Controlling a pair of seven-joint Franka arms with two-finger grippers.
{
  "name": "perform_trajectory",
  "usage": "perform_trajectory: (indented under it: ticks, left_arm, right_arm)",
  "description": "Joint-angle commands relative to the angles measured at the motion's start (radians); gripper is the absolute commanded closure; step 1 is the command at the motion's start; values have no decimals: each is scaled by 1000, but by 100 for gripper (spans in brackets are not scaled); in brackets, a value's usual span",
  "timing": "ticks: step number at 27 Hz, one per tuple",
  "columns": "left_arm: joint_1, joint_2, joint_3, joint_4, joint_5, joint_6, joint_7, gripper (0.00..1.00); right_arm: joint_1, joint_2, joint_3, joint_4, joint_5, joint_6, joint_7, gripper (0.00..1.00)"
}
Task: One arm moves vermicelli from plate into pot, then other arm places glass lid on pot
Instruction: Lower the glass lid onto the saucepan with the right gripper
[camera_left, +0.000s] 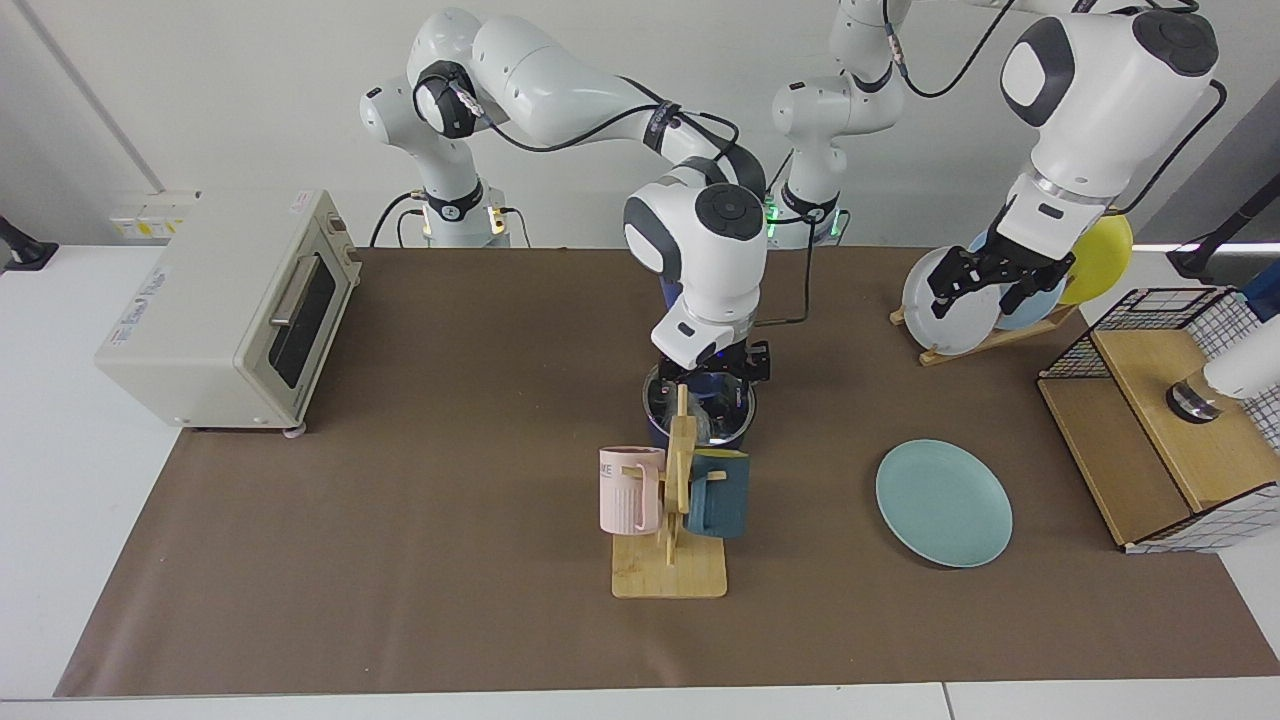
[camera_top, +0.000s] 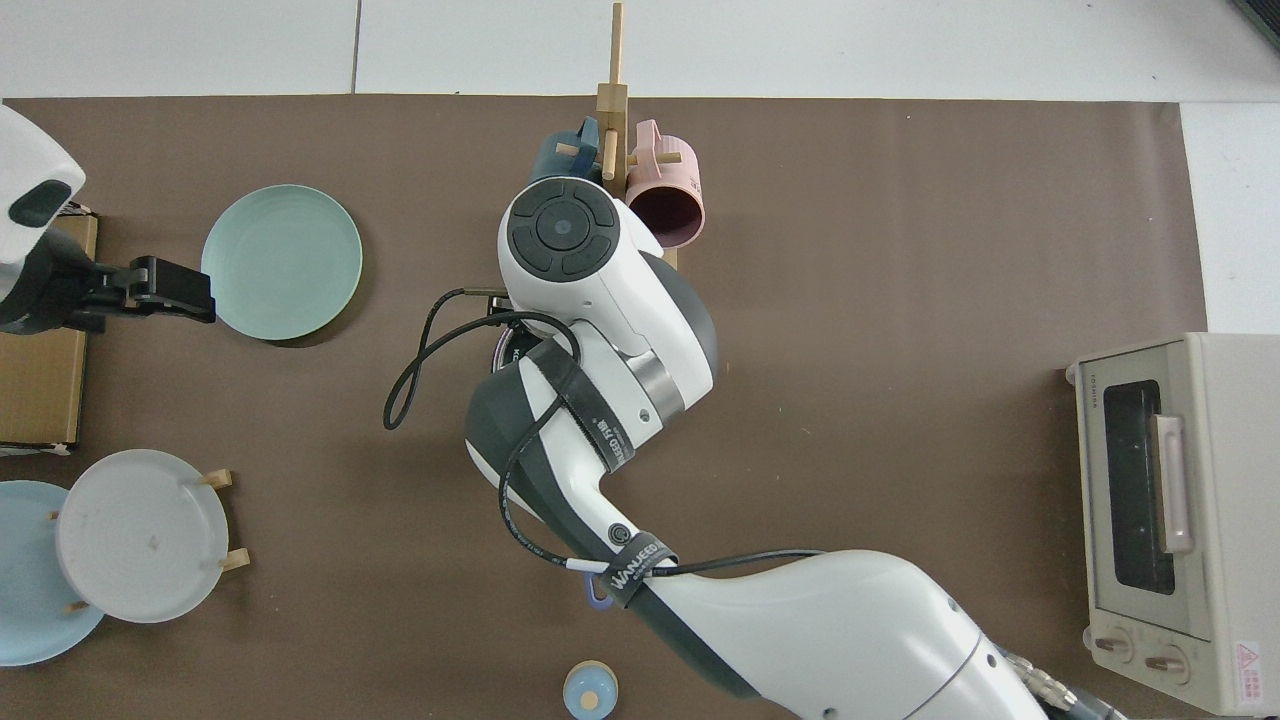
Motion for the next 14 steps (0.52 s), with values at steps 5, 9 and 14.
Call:
perform_trajectory:
  ticks: [5, 9, 14]
  left_arm:
    - [1, -16, 1, -9, -5, 2, 13, 0]
    - [2, -16, 1, -9, -5, 3, 13, 0]
    - [1, -16, 1, -9, -5, 3, 13, 0]
  right_arm:
    - [-6, -6, 10, -57, 39, 82, -33, 0]
    - [-8, -6, 8, -71, 53, 99, -33, 0]
    - [-8, -6, 8, -74, 55, 99, -44, 0]
